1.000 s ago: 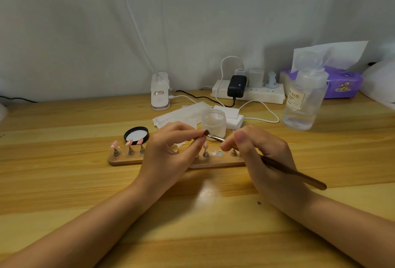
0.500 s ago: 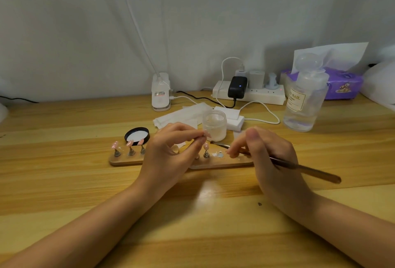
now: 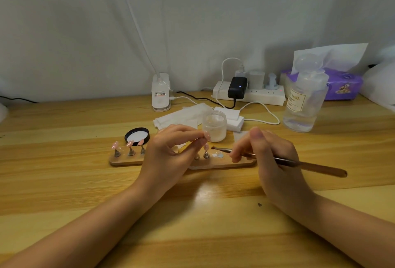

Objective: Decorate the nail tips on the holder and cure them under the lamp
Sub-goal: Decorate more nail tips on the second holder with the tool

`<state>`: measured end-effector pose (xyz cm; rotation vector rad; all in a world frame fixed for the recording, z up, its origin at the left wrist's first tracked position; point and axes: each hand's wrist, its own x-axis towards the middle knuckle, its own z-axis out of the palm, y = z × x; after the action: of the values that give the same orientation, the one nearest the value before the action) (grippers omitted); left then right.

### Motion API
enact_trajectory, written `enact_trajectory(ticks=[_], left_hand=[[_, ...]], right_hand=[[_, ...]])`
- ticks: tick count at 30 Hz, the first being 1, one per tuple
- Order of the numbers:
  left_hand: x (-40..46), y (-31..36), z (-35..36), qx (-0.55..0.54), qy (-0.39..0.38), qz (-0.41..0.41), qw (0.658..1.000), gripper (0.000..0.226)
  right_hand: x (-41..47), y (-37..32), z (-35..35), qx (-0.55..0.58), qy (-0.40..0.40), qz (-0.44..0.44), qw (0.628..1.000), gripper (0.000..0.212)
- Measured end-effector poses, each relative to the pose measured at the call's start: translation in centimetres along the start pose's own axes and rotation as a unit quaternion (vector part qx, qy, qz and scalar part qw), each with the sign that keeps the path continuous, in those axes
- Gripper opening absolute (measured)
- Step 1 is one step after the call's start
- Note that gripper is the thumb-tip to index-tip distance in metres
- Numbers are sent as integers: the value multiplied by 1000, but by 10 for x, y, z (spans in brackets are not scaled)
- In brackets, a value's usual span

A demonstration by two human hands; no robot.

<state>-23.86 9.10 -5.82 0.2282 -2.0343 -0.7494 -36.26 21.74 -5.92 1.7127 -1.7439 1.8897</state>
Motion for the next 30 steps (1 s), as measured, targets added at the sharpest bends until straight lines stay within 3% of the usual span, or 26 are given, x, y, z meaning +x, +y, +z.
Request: enact_trajectory(ticks=[30], left_hand=[[-1,-3,0,-23,-8,-19,1000,21]], right_hand=[[-1,0,0,0,-15,-25,1000,41]])
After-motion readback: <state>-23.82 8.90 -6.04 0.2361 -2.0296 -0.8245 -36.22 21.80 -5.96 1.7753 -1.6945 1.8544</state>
